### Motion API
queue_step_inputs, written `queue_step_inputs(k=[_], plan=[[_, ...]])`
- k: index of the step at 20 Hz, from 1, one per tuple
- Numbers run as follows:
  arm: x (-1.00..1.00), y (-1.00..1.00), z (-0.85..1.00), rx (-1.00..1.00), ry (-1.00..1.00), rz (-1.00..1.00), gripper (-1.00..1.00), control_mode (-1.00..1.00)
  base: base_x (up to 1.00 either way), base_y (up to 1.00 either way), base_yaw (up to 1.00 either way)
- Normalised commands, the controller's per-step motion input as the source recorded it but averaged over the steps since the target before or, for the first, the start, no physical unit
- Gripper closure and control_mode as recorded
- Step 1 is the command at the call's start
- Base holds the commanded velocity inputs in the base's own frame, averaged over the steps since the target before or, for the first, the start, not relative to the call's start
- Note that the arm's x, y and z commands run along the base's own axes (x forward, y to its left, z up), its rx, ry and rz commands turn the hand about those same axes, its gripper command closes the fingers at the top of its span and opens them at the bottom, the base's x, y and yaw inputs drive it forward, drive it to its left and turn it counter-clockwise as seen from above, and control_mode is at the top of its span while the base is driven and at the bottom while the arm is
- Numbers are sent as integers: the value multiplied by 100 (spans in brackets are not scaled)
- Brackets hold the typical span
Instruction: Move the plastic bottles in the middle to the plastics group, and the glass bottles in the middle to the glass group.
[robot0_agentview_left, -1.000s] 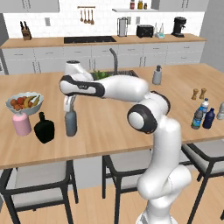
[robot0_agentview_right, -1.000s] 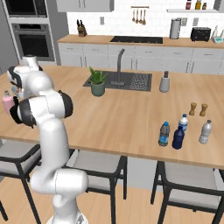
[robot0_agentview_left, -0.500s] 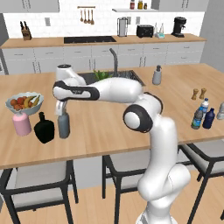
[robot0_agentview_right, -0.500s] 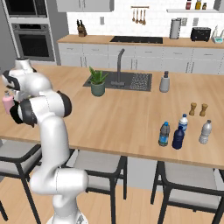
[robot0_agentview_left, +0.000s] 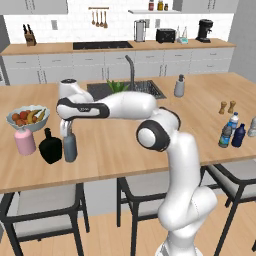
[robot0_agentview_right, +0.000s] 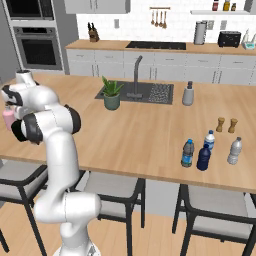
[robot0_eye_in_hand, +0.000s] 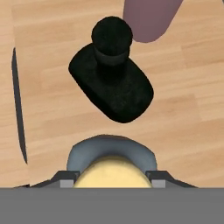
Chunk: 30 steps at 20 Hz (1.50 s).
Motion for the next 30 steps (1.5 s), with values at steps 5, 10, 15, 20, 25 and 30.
queue_step_inputs(k=[5,10,15,20,25,30], plan=[[0,0,-36,0,0,0,100,-100,0,0,0],[0,0,-8,0,0,0,100,-100,0,0,0],[0,0,0,0,0,0,100,-100,0,0,0],[0,0,0,0,0,0,-100,-100,0,0,0],[0,0,0,0,0,0,-100,-100,0,0,0],[0,0,1,0,0,0,-100,-100,0,0,0]])
